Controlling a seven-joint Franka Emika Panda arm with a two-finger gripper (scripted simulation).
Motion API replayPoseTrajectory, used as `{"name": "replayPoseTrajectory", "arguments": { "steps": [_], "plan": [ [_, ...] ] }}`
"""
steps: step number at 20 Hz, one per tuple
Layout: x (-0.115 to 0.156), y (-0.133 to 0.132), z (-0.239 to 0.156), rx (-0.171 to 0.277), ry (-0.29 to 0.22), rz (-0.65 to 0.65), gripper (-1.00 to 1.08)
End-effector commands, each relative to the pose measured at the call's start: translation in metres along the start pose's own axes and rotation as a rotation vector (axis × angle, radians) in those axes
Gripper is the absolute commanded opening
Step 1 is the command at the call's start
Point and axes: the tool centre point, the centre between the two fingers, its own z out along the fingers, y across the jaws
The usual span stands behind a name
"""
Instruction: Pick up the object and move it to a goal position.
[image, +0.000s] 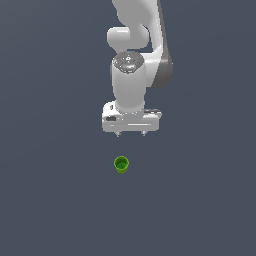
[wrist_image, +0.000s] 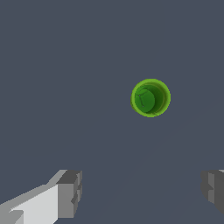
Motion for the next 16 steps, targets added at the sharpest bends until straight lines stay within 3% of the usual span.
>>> {"name": "replayPoseTrajectory", "arguments": {
  "steps": [1, 16],
  "plan": [
    [0.0000, 0.0000, 0.0000, 0.000, 0.000, 0.000, 1.00],
    [0.0001, 0.0078, -0.0053, -0.023, 0.008, 0.006, 1.00]
  ]
}}
